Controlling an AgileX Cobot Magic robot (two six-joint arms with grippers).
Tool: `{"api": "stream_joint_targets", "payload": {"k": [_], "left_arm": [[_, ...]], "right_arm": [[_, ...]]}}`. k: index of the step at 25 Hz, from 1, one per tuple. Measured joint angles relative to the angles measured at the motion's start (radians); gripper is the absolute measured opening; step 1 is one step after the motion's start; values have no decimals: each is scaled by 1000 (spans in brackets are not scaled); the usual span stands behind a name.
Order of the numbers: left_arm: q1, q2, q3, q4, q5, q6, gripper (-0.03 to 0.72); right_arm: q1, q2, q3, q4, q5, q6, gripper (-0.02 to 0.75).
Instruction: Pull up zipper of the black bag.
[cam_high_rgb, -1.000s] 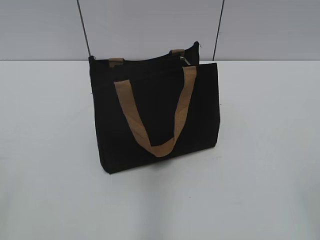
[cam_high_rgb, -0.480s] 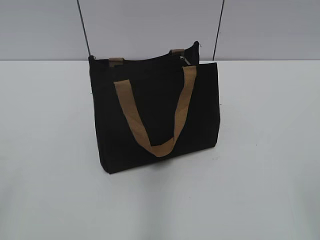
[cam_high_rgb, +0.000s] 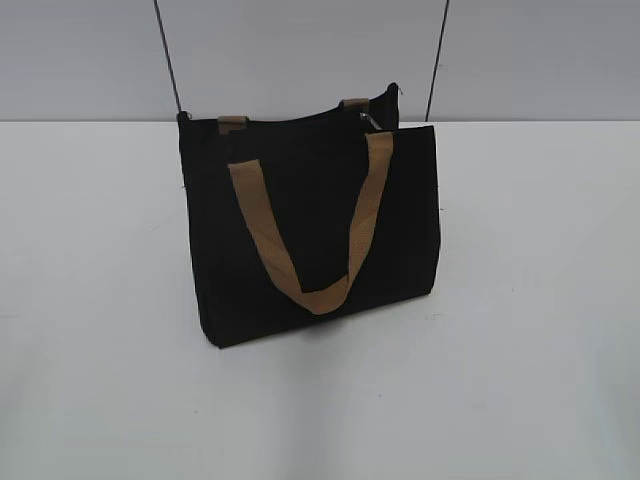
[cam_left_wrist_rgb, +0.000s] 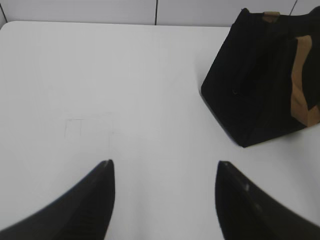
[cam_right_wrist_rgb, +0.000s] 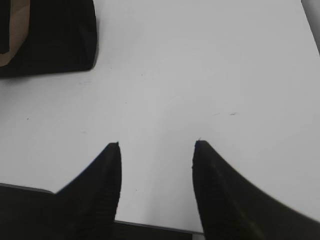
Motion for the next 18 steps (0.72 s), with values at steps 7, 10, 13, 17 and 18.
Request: {"api": "stream_joint_targets", "payload": {"k": [7,10,13,17,18], "left_arm": [[0,0,0,0,0,0,477],[0,0,0,0,0,0,477],[0,0,0,0,0,0,477],[0,0,0,0,0,0,477],[0,0,0,0,0,0,477]], "right_arm": [[0,0,0,-1,0,5,370],[0,0,0,-1,-2,5,370],[0,0,0,-1,-4,5,370],[0,0,0,-1,-6,5,370],[0,0,0,-1,-6,5,370]]}}
